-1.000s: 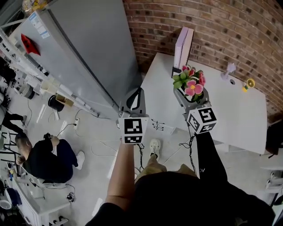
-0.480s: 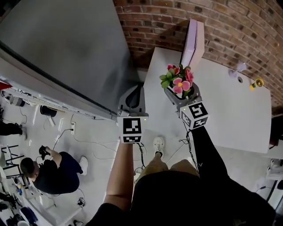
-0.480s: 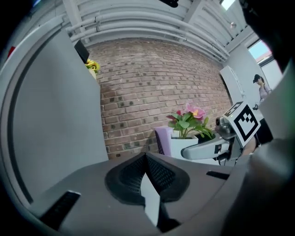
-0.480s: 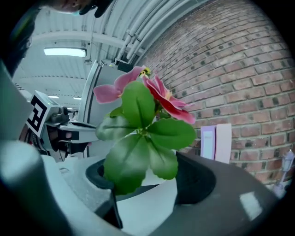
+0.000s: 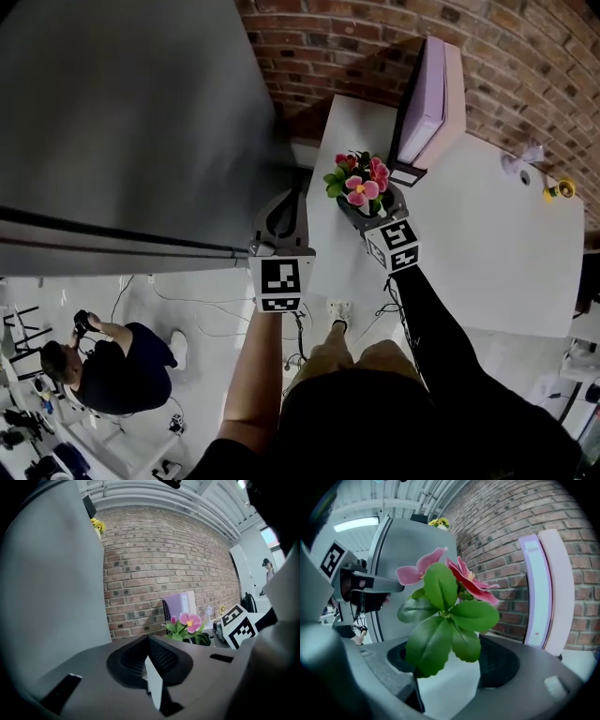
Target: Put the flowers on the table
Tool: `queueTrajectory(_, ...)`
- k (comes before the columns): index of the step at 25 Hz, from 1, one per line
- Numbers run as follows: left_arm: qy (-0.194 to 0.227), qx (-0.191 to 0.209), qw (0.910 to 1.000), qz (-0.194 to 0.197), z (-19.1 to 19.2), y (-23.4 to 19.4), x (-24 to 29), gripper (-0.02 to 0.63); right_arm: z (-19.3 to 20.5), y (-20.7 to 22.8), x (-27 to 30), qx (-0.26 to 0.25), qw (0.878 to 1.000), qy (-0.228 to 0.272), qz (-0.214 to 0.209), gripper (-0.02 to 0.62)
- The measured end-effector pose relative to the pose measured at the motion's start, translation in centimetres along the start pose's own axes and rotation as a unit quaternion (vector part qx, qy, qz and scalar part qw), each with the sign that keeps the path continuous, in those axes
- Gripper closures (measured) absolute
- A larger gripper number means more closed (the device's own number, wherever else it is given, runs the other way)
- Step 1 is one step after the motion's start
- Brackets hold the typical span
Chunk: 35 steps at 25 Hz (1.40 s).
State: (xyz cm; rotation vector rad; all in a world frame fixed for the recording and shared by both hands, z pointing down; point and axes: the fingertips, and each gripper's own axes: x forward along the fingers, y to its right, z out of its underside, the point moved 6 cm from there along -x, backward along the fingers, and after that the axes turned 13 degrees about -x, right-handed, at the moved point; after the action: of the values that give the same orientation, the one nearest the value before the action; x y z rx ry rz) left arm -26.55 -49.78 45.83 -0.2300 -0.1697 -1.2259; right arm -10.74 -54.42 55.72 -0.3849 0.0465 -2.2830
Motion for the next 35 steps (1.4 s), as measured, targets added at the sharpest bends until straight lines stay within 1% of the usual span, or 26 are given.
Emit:
queueTrajectory(11, -0.037, -0.008, 0.9992, -0.014, 2.7, -2.0, 2.0, 0.597, 8.2, -0.4, 4.4, 0.024, 0.996, -0.087, -0.023, 0.261)
queueTrajectory(16, -0.047, -0.015, 0.9987, -0.014, 3.3, -2.9, 2.7, 0.597, 10.0, -0.6, 5.2, 0.036, 0.993, -0.113, -0.028, 0.261)
queueTrajectory(23, -0.054, -0.015, 0.9983, -0.013, 3.7, -3.2, 3.5, 0.597, 10.9, -1.1, 5.1, 0.026, 0.992, -0.116, -0.030, 0.259)
queueTrajectory(27, -0.052, -0.017, 0.9984, -0.013, 3.5, -3.2, 3.8, 0.597, 10.7, -1.1, 4.8, 0.050, 0.994, -0.091, -0.036, 0.255)
queueTrajectory(31, -0.049, -0.020, 0.9986, -0.009, 3.4, -2.8, 3.7, 0.597, 10.9, -1.5, 3.9, 0.057, 0.993, -0.093, -0.037, 0.249)
queueTrajectory(35, -0.035, -0.022, 0.9991, -0.003, 2.6, -2.0, 3.3, 0.597, 10.6, -1.5, 2.2, 0.056, 0.994, -0.092, -0.030, 0.249)
